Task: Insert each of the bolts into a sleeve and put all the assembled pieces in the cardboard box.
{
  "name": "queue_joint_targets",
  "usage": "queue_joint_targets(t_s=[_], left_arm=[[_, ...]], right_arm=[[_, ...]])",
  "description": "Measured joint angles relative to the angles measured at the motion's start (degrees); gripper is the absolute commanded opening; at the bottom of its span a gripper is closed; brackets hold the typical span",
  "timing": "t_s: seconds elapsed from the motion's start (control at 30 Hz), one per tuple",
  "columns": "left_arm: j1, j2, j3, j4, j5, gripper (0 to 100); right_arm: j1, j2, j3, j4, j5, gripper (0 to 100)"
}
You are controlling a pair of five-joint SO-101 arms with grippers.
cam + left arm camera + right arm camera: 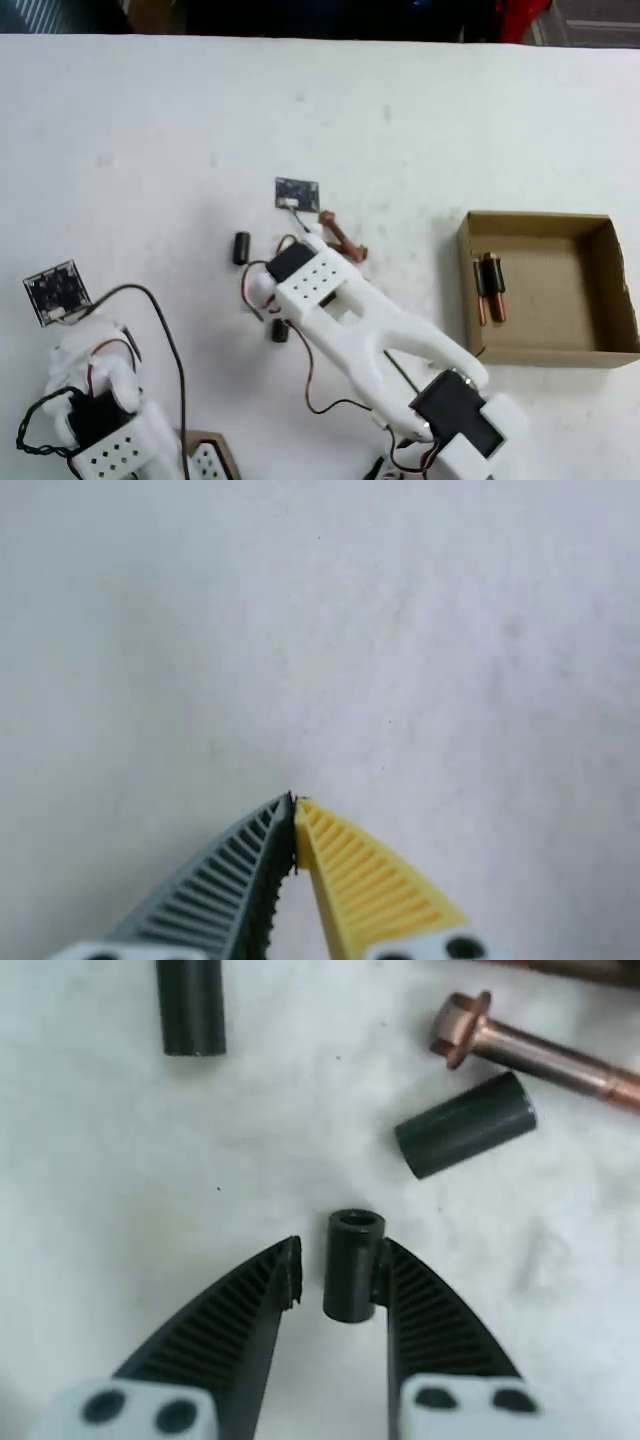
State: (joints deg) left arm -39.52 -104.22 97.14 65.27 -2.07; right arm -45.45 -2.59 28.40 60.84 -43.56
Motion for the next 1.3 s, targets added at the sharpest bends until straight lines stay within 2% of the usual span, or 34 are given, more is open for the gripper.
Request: queue_joint_targets(t_s=[0.17, 0.43, 0.83, 1.0, 1.3], left_arm=[[0.0, 0.0, 0.0, 0.0, 0.0, 2], [0.0, 0.0, 0.0, 0.0, 0.0, 2], [0.0, 0.0, 0.0, 0.0, 0.0, 2], [0.0, 0.0, 0.0, 0.0, 0.0, 2], [0.0, 0.0, 0.0, 0.0, 0.0, 2]], right_arm=[[0.8, 0.0, 0.8, 1.1, -1.1, 11.0], [0.7, -0.1, 7.6, -7.0, -1.1, 10.9], [-1.8, -0.1, 10.6, -9.4, -1.1, 10.8], [-2.5, -0.1, 11.0, -9.6, -1.1, 5.0], [0.9, -0.1, 11.0, -9.1, -0.1, 2.0]])
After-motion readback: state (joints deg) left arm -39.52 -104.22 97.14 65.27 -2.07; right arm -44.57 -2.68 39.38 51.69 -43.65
